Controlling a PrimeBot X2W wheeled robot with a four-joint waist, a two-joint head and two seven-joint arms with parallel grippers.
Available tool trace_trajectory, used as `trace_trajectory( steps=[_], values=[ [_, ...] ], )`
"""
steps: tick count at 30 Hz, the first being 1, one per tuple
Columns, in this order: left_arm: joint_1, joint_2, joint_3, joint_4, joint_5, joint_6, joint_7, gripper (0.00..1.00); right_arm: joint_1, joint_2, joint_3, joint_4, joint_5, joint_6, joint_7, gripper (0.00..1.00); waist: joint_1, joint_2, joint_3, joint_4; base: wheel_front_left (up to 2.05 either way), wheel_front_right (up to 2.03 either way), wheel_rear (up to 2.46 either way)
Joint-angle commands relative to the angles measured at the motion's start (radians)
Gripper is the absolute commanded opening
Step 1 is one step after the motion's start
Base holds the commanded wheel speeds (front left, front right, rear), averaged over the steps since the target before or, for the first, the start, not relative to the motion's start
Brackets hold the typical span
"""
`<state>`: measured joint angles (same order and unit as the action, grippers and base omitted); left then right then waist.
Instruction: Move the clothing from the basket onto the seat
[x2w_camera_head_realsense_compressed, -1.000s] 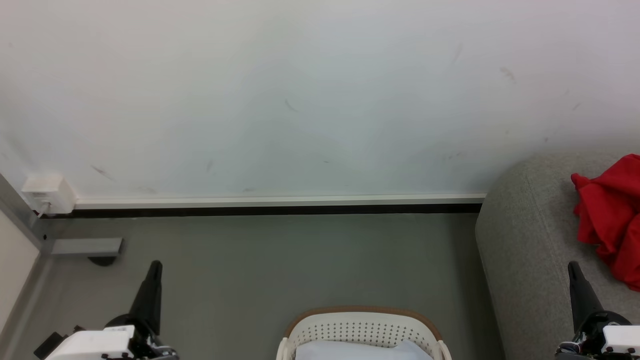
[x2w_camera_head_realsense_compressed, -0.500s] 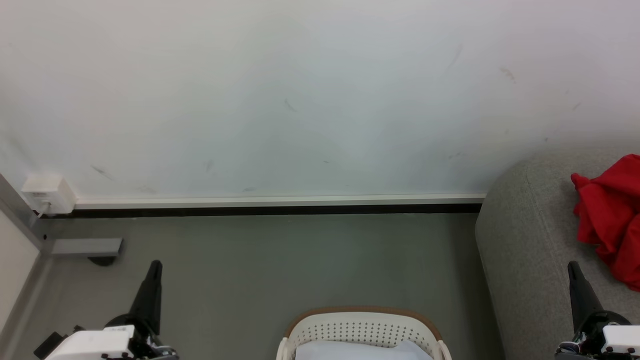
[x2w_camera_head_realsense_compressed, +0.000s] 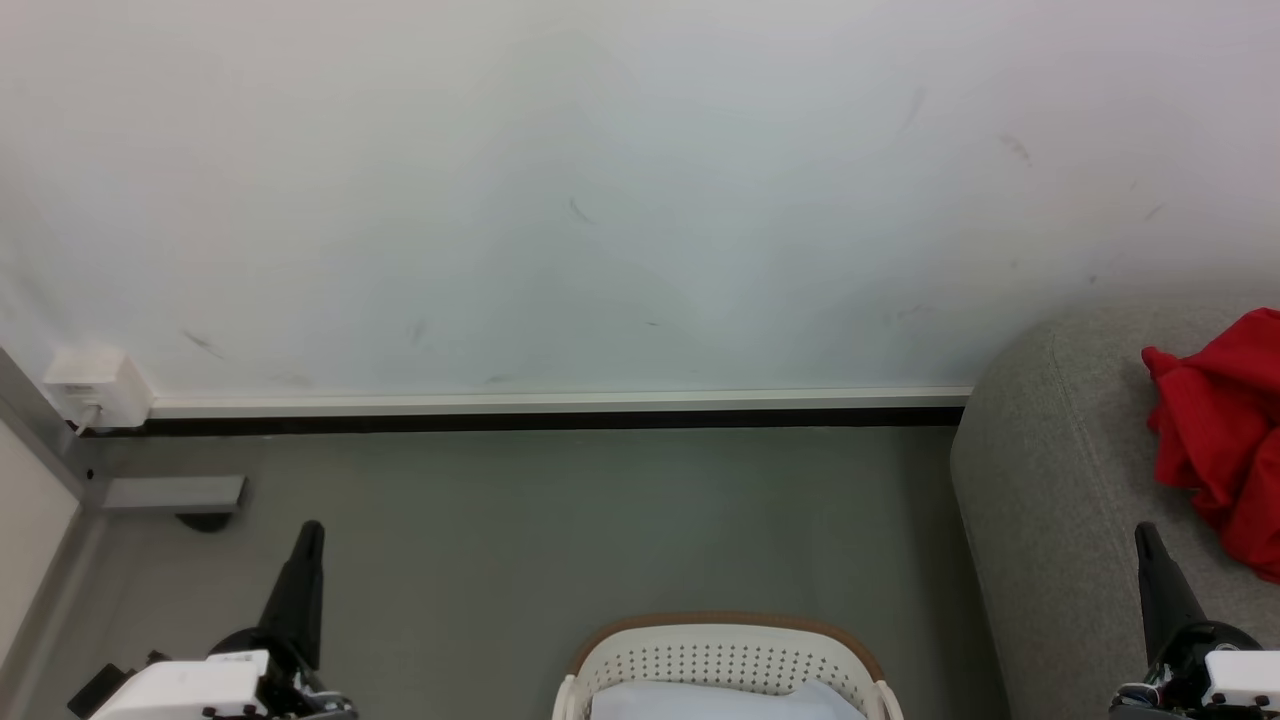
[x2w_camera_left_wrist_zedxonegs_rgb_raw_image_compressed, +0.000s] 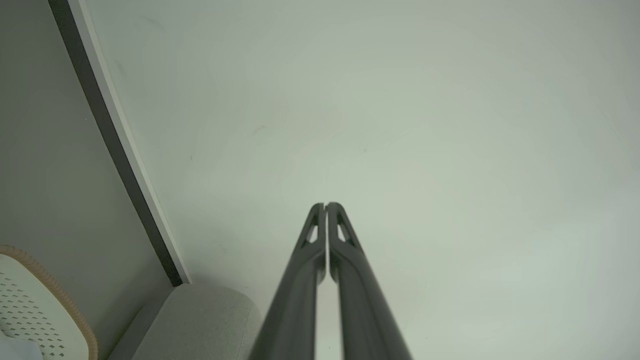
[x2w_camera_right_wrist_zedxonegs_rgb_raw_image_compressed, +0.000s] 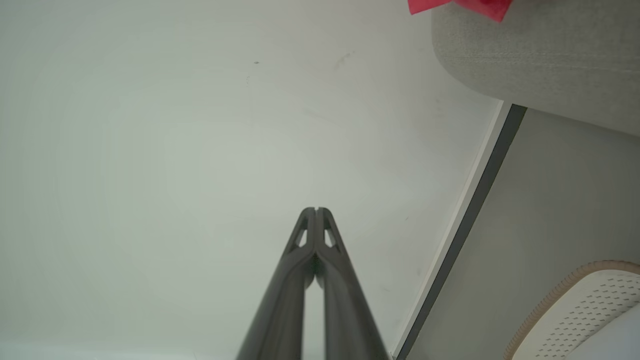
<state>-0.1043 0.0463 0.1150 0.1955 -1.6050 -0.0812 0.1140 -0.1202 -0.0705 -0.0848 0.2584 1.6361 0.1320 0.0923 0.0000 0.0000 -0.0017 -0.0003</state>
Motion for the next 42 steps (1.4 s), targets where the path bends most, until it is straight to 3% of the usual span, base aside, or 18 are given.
trace_trajectory(
  steps=[1, 42],
  values=[
    [-0.008, 0.007, 0.003, -0.003, -0.013, 0.001, 0.004, 0.0, -0.006, -0.008, 0.001, -0.004, 0.008, -0.002, -0.003, 0.0, 0.0, 0.0, 0.0, 0.0, 0.0, 0.0, 0.0],
    [-0.007, 0.007, 0.003, -0.003, -0.013, 0.001, 0.004, 0.0, -0.005, -0.016, 0.012, -0.005, 0.018, -0.002, -0.011, 0.0, 0.0, 0.0, 0.0, 0.0, 0.0, 0.0, 0.0]
  ],
)
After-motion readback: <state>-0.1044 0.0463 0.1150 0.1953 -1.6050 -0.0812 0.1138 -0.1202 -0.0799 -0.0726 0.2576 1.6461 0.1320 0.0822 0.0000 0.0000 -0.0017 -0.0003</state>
